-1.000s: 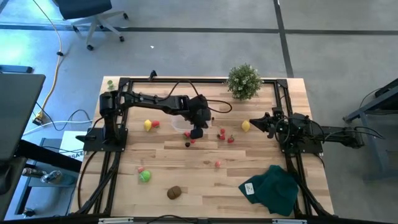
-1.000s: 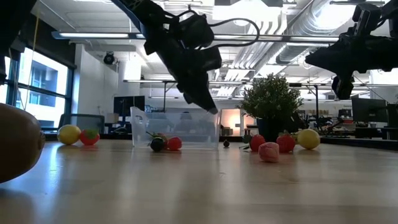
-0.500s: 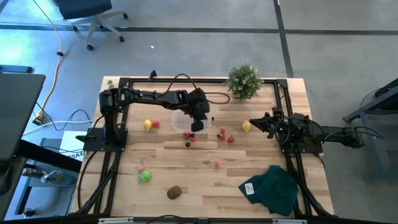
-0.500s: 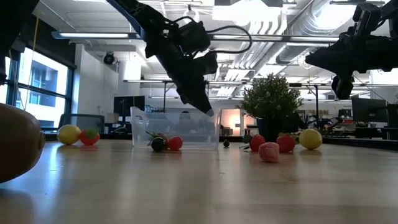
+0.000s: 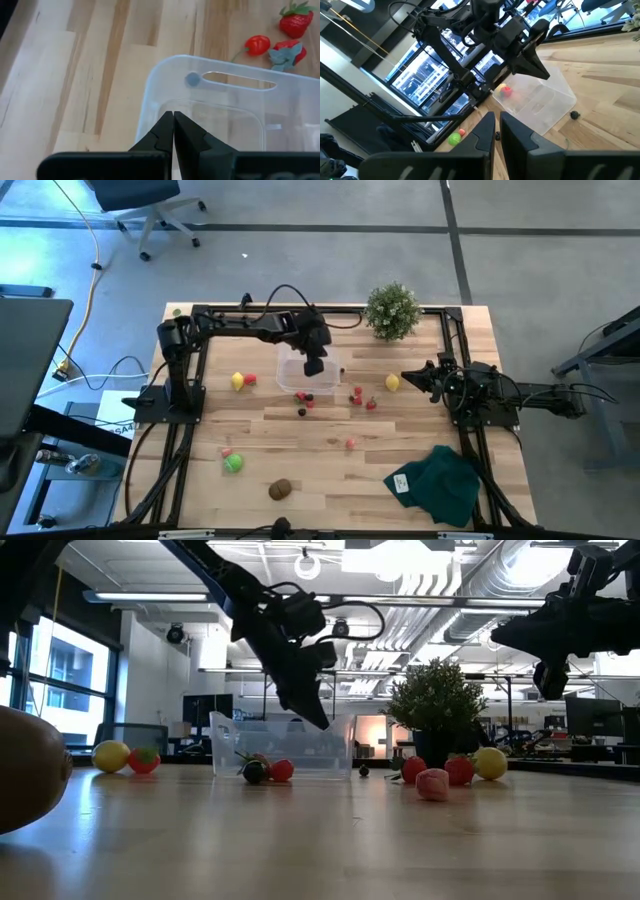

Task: Pick and placing Produce into tupperware
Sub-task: Prepare the transparent bin, then put the yellow lemon into the transparent bin

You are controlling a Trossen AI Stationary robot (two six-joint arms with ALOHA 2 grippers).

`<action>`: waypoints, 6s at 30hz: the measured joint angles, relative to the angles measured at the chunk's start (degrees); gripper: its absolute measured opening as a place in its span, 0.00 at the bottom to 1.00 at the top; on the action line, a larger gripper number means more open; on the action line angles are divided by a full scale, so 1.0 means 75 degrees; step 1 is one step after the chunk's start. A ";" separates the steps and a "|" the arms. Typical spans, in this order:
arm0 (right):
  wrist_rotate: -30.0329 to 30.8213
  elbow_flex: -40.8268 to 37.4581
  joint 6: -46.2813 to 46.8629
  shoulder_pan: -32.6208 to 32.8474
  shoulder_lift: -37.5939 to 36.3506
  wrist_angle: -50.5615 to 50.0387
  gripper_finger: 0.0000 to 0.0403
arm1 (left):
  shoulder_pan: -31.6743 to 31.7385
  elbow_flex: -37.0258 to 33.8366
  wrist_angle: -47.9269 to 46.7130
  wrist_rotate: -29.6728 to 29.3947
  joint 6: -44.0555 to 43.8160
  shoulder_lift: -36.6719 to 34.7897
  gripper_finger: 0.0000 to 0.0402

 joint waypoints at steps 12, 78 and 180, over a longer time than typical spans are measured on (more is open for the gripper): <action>0.0006 0.0000 -0.0007 0.0003 0.0000 0.0000 0.05 | -0.0406 0.0000 0.0369 0.0560 -0.0085 0.0003 0.01; -0.0046 0.0000 -0.0017 0.0002 0.0003 -0.0085 0.05 | -0.0933 0.2381 -0.4990 -0.1327 0.0940 -0.2557 0.01; 0.1468 0.9108 0.4788 -0.0141 0.9878 -1.0471 0.39 | -0.0119 -0.3235 -0.4208 -0.0259 0.1336 -0.7908 0.01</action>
